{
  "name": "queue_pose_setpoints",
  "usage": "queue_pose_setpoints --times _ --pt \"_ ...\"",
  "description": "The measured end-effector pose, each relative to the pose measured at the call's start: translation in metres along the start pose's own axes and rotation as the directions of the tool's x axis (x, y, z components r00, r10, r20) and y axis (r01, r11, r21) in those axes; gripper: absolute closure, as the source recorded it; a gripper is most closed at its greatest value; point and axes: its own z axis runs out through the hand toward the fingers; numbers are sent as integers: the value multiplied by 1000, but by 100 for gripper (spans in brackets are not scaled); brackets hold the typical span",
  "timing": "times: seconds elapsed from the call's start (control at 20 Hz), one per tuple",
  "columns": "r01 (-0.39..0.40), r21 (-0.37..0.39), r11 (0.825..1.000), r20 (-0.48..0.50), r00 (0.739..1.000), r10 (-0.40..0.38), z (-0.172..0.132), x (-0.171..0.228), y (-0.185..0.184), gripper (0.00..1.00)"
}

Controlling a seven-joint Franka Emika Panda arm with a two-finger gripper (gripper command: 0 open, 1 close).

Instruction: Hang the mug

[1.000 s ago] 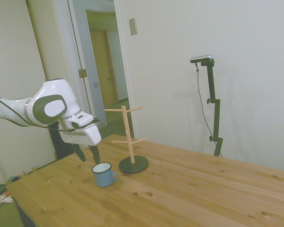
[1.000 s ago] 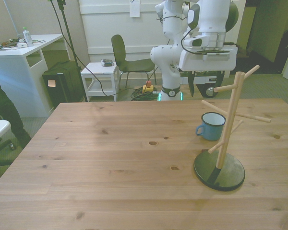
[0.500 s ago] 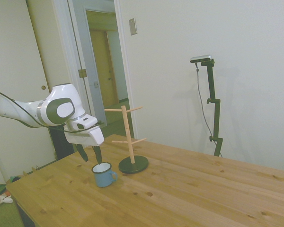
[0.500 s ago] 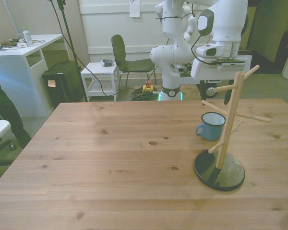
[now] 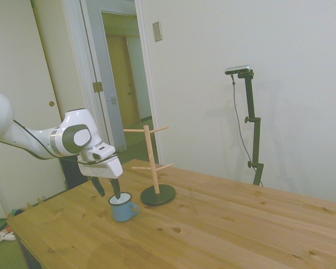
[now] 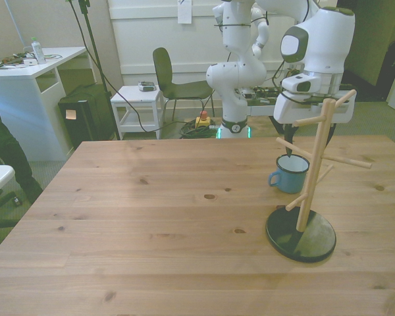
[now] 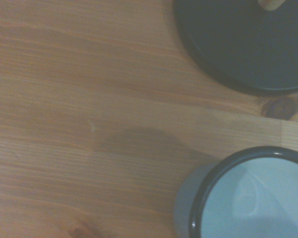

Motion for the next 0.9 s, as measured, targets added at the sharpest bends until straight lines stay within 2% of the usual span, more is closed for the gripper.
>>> queue_pose_setpoints --times 0.45,0.5,0.9 --pt "-4 -17 1000 0 1000 4 16 0 -25 0" --pt "-7 -20 1000 0 1000 7 18 1 -26 100" --pt "8 -48 999 14 1000 -7 38 -3 -32 100"
